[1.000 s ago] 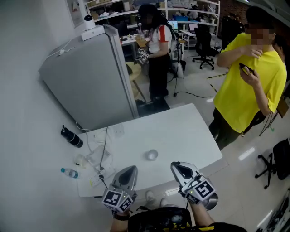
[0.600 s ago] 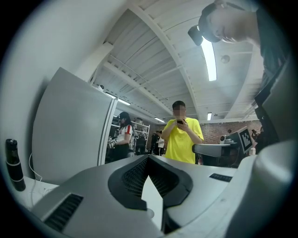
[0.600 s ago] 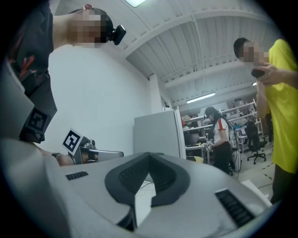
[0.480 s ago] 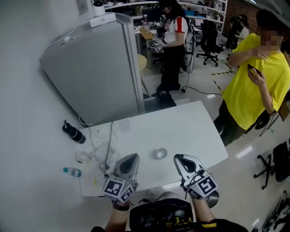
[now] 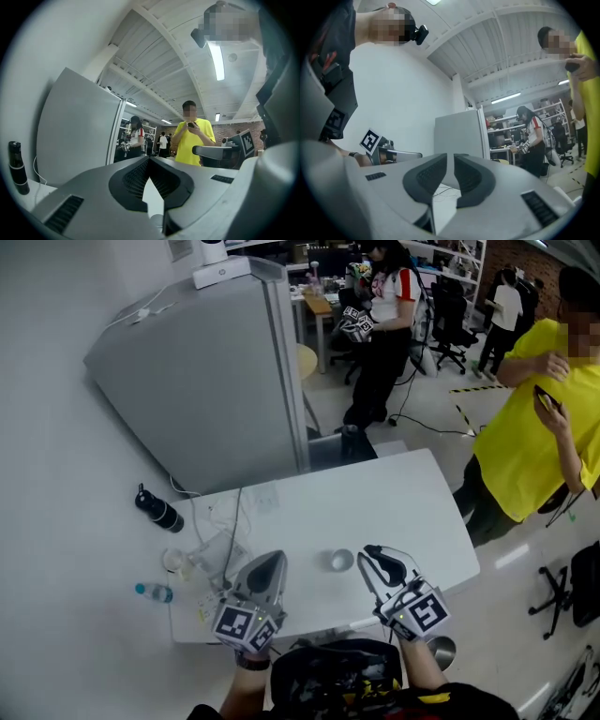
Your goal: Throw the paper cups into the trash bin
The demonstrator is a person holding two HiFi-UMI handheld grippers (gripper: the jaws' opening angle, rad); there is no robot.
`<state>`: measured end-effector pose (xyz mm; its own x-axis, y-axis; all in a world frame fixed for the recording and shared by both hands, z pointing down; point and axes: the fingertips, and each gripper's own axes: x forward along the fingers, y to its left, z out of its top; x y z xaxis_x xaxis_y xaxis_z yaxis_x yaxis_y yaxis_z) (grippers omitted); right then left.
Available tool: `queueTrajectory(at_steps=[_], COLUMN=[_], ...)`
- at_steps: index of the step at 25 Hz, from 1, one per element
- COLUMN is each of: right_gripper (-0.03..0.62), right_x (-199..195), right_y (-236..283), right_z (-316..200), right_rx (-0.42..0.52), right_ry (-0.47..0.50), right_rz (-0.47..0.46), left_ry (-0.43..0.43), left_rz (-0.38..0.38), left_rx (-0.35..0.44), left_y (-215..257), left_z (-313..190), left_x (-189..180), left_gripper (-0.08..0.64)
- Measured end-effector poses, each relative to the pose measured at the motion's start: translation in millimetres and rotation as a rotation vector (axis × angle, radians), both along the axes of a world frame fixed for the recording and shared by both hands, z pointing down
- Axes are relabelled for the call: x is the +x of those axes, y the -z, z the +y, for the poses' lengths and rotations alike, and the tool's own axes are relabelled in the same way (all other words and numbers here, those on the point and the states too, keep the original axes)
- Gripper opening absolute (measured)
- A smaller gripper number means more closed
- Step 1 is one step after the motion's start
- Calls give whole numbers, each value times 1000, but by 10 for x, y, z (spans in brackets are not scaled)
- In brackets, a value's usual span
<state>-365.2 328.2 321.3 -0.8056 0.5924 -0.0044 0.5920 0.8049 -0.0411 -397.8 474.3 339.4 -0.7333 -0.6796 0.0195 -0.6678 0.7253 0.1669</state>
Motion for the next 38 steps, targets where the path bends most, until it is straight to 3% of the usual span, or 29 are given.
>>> queueTrajectory(at_steps=[3, 7, 9, 10, 13, 14, 16, 17, 19, 22, 29, 33, 38], right_gripper=[166, 204, 327, 359, 362, 420, 424, 471, 482, 571, 575, 514, 511], right_x=[-95, -152, -168, -167, -178, -179, -154, -150, -145, -81, -150, -311, -588], right_y=[-124, -458, -732, -882, -1235, -1340, -1608, -1763, -2090, -2607, -3466, -3686, -3721], right_z=[-56, -136, -163, -184, -215, -205, -179, -165, -133, -135, -106, -34, -14], right_rx=[-11, 20, 40, 50, 57, 50, 55, 69, 98, 139, 272, 329, 448], right_ry=[-2, -9, -13, -20, -39, -39, -23, -12, 16, 40, 50, 59, 41], right_rz=[31, 83, 125, 149, 215, 238, 289, 315, 377, 485, 579, 577, 541], left_ry=[20, 14, -5, -7, -2, -4, 1, 11, 23, 21, 37, 55, 120], left_rz=[10, 20, -9, -23, -28, -17, -8, -15, -30, -21, -5, 28, 40], left_rx=[-19, 1, 31, 35, 20, 13, 13, 21, 34, 31, -6, -27, -24], left_y=[-31, -9, 62, 82, 74, 52, 46, 68, 94, 53, 39, -40, -57], left_z=[-4, -37, -74, -92, -143, -151, -150, -147, -151, -194, -228, -148, 38], left_x=[-43, -45, -16, -12, -53, -60, -70, -87, -110, -97, -41, 49, 69], left_gripper=[0, 0, 0, 0, 0, 0, 0, 0, 0, 0, 0, 0, 0])
